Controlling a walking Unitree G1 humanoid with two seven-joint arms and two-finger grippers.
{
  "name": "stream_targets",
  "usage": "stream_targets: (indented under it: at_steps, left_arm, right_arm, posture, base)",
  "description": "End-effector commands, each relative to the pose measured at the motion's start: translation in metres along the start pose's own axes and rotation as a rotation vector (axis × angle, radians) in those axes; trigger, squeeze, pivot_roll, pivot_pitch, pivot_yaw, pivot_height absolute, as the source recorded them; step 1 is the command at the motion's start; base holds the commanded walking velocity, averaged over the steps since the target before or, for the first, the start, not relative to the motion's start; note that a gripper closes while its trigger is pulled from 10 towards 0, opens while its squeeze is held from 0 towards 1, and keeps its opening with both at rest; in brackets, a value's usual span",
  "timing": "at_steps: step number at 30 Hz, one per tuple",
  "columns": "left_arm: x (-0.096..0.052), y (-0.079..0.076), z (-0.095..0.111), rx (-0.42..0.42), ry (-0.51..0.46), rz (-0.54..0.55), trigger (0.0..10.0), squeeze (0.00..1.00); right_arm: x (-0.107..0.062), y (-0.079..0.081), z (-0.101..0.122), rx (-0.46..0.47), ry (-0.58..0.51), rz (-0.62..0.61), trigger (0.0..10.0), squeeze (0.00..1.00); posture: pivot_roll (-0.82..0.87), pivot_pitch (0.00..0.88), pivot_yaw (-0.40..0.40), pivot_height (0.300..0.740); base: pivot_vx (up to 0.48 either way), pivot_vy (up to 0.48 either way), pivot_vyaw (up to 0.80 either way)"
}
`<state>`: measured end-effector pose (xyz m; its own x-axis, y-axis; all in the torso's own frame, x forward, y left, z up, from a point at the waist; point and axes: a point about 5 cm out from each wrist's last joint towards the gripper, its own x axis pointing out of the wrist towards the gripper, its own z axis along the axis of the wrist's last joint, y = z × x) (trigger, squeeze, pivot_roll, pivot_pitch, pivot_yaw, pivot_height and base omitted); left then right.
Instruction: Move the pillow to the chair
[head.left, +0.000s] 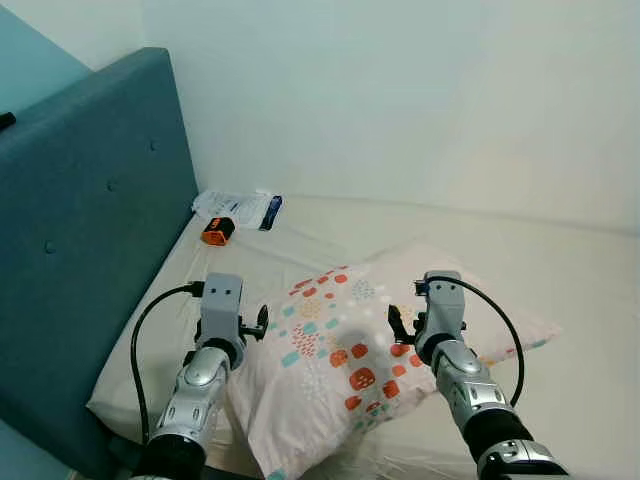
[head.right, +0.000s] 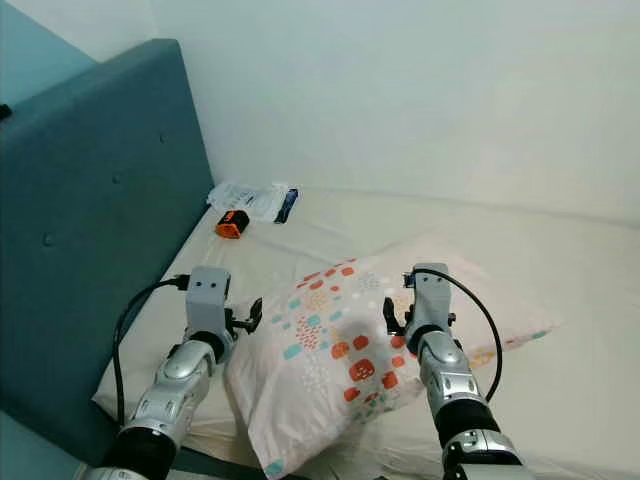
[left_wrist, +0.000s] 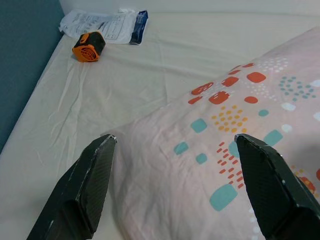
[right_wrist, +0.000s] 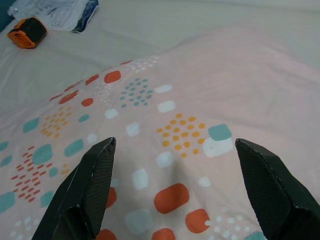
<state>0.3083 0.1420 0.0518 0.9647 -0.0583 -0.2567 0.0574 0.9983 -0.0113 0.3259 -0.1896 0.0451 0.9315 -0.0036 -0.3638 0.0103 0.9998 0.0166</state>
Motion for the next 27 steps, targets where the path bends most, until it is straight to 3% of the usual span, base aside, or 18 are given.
stream_targets:
  at_steps: [1,8,18,27]
  left_arm:
    - [-0.002,0.004,-0.008,0.008,0.040,0.005,10.0,0.00]
    - [-0.004,0.001,-0.012,0.013,0.052,-0.014,10.0,0.00]
    - [-0.002,-0.002,-0.002,0.059,0.005,-0.060,10.0,0.00]
    - [-0.005,-0.007,-0.007,0.067,0.016,-0.094,10.0,0.00]
  right_arm:
    - [0.000,-0.002,0.004,0.012,-0.018,-0.003,10.0,0.00]
    - [-0.001,-0.003,0.004,0.010,-0.020,-0.001,10.0,0.00]
    - [-0.001,0.001,0.007,0.007,-0.042,0.008,10.0,0.00]
    - [-0.001,0.005,0.009,0.024,-0.055,0.027,10.0,0.00]
  posture:
    - [-0.01,0.000,-0.043,0.669]
    - [-0.01,0.000,-0.034,0.644]
    - [0.00,0.000,-0.031,0.644]
    - [0.01,0.000,-0.034,0.639]
  base:
    - [0.000,0.000,0.00]
    - [0.000,0.000,0.00]
    - [0.000,0.000,0.00]
    - [0.000,0.000,0.00]
